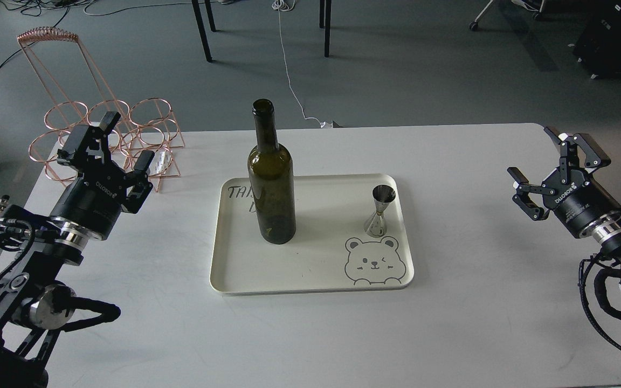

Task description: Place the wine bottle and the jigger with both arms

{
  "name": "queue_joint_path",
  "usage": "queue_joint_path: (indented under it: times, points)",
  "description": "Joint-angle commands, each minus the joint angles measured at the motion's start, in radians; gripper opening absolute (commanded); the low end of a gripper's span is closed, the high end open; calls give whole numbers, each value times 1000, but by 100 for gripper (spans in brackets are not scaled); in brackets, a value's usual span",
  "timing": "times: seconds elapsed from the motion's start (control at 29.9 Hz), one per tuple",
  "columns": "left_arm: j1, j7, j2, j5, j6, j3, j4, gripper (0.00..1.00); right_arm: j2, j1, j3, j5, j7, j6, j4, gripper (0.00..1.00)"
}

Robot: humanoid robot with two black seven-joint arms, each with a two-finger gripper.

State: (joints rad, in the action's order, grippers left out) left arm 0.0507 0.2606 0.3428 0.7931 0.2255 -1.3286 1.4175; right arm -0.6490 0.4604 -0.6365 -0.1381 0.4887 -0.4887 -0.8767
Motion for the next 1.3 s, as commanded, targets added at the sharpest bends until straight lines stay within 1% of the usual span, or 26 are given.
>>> queue_joint_path:
  times: [0.0,0.27,0.4,0.53,0.63,0.97,1.1,1.27]
  points:
    - [0,-1,-1,0,2,2,0,98,0,1,1,0,0,0,1,99]
    - [-5,-1,-18,-11,12,0,-3,98,3,11,1,-1,0,0,5,99]
    - [-2,-14,-22,-12,3,5,-9,98,3,11,3,-2,0,0,5,99]
    - [-2,-14,-21,-14,9,3,-12,98,2,9,1,-2,0,0,5,99]
    - [-3,-6,-19,-14,9,0,-11,98,3,9,1,-2,0,0,5,99]
    - [-2,-8,-19,-14,9,2,-9,98,-1,11,0,-2,0,0,5,99]
    - [0,-11,-19,-14,9,3,-8,98,-29,12,-9,-9,0,0,-1,99]
    - [1,-12,-15,-12,8,2,-2,98,-135,15,-28,-98,0,0,-65,99]
